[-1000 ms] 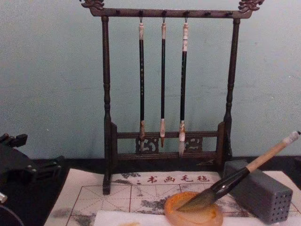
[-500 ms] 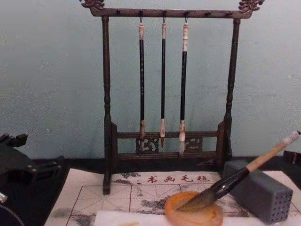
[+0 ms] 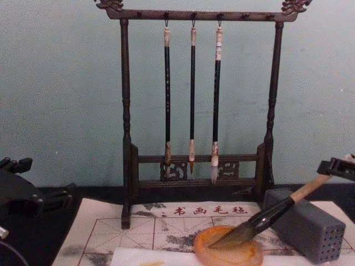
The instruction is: Pick up the brush from the inkstone, write on the paper, then place the brush back to its original position.
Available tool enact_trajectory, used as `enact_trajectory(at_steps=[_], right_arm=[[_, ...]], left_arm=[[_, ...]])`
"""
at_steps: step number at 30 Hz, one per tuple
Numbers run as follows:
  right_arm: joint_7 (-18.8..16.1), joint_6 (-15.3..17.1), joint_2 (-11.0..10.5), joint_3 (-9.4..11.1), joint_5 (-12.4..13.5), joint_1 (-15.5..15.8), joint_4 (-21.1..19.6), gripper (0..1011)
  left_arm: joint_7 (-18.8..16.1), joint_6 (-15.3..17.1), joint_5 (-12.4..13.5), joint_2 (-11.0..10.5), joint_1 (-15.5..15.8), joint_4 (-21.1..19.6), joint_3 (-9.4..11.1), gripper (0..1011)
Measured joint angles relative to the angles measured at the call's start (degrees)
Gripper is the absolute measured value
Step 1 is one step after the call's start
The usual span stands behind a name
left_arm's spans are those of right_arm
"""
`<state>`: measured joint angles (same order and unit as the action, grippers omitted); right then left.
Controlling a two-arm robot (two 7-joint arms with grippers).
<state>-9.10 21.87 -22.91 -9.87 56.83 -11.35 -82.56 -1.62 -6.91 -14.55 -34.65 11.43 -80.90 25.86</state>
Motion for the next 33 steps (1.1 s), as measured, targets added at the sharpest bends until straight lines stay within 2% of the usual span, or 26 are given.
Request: enact_trajectory(at_steps=[6, 13, 33], right_arm=[[2.0, 1.7, 1.9, 0.0, 3.6, -1.7, 1.6, 1000], [3.5, 2.3, 3.1, -0.3, 5.9, -2.9, 2.9, 1000], [5.6, 0.9, 4.5, -2.6, 9.1, -6.0, 6.4, 1000]], left_arm=[[0.0, 0.0, 0.0, 0.0, 0.0, 0.0, 0.0, 1001], [0.0, 0.0, 0.0, 0.0, 0.0, 0.0, 0.0, 1001], [0.0, 0.0, 0.0, 0.0, 0.0, 0.0, 0.0, 1001]])
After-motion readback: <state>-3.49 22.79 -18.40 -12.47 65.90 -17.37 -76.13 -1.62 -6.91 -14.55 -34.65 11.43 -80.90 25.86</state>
